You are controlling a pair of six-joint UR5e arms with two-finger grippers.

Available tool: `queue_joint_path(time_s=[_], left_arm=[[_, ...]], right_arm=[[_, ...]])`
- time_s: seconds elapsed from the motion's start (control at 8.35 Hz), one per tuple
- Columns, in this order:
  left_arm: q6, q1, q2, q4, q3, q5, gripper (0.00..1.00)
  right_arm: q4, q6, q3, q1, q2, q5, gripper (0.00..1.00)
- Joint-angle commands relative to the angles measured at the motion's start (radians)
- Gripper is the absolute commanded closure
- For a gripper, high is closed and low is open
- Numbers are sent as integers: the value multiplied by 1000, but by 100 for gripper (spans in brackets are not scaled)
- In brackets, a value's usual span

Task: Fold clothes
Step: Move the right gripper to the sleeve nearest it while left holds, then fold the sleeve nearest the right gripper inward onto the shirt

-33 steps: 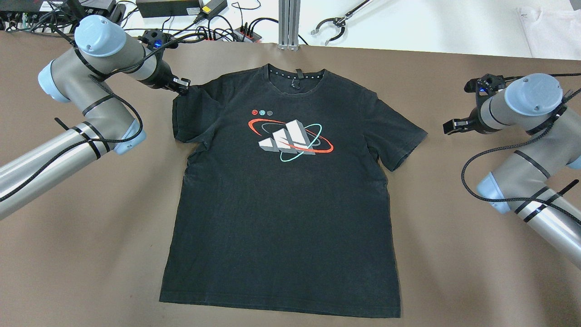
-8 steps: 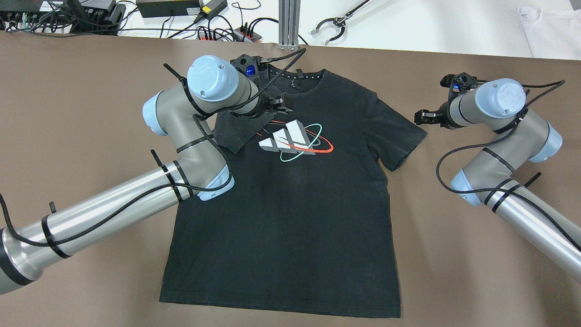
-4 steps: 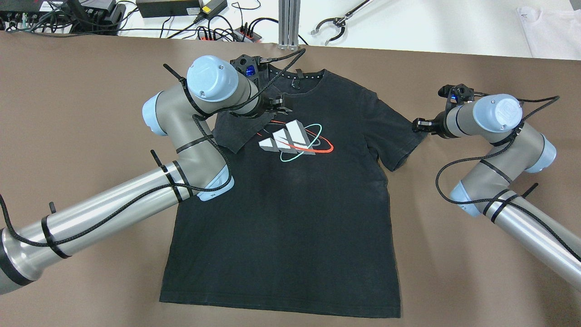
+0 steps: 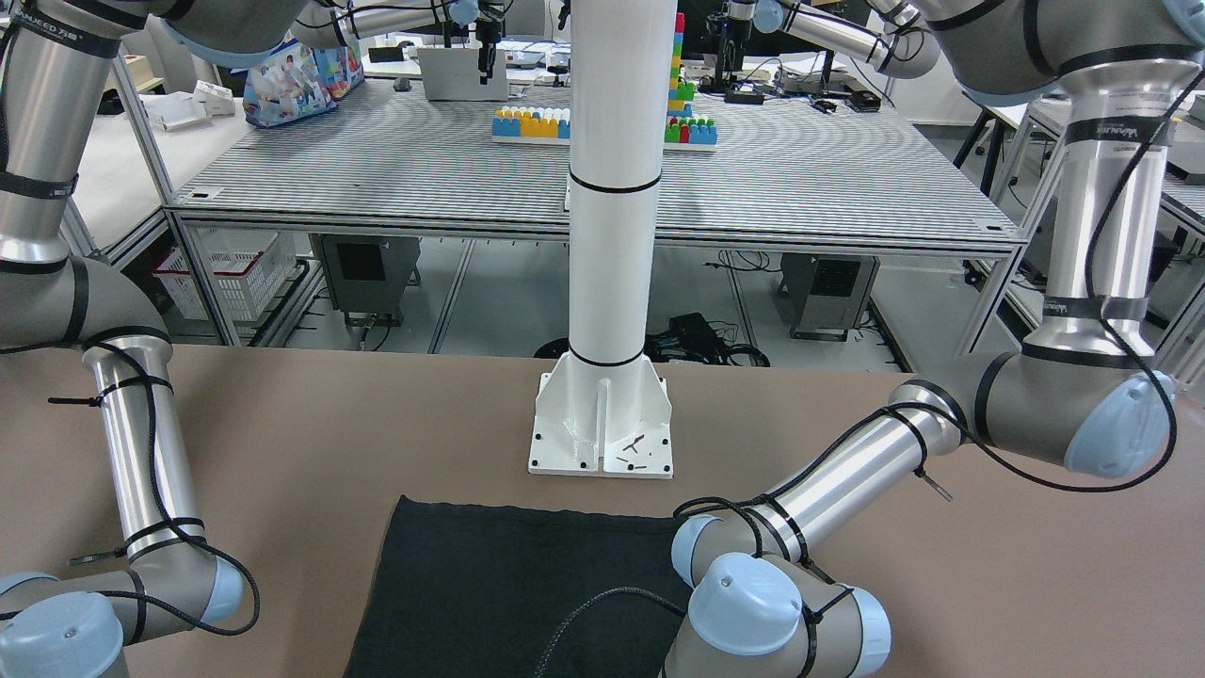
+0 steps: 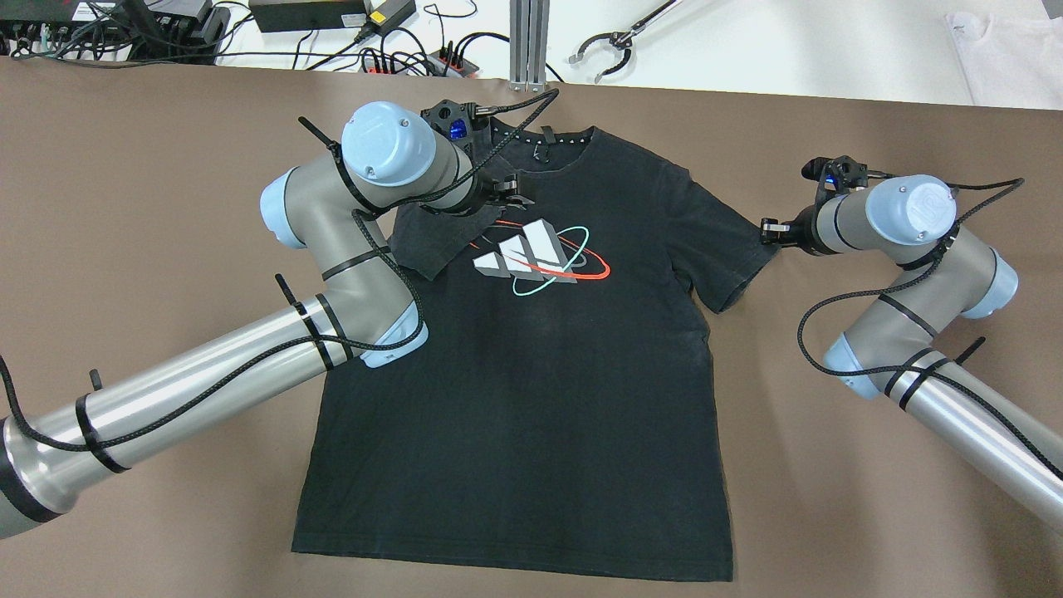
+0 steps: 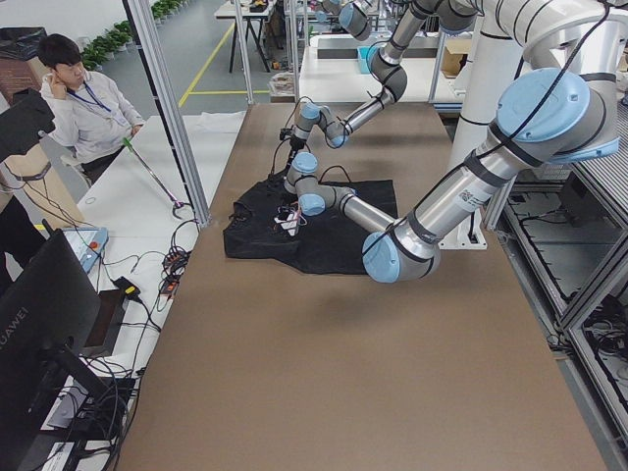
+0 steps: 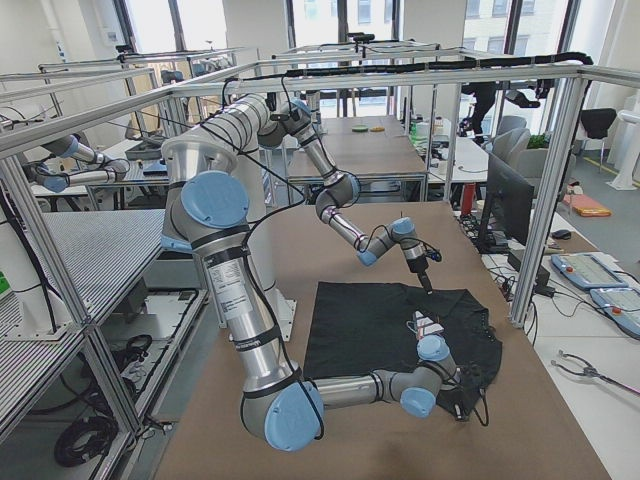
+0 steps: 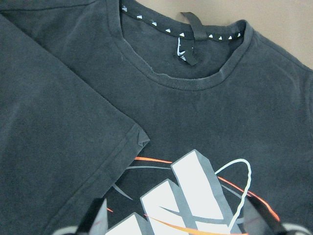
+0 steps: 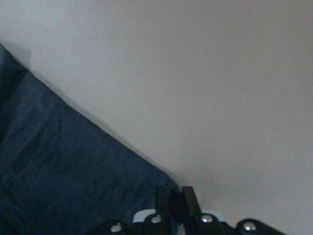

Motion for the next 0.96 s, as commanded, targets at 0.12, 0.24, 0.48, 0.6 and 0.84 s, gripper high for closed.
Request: queue_joint_path(time_s=[0.12, 0.24, 0.48, 0.6, 0.84], left_arm=[[1, -3, 0, 0, -3, -6, 0], [12, -11, 0, 0, -4, -12, 0], [20, -23, 21, -3, -13, -17, 0], [38, -31, 31, -8, -12, -17, 0], [93, -49, 60, -9, -12, -15, 0]], right_arm=[[-6, 5, 29, 0, 11, 5, 100], [-15, 19, 36, 0, 25, 6, 100], [-79, 59, 48, 3, 83, 6, 100], [-169, 101, 72, 1, 145, 8, 100], [-337, 183, 98, -11, 277, 8, 100]])
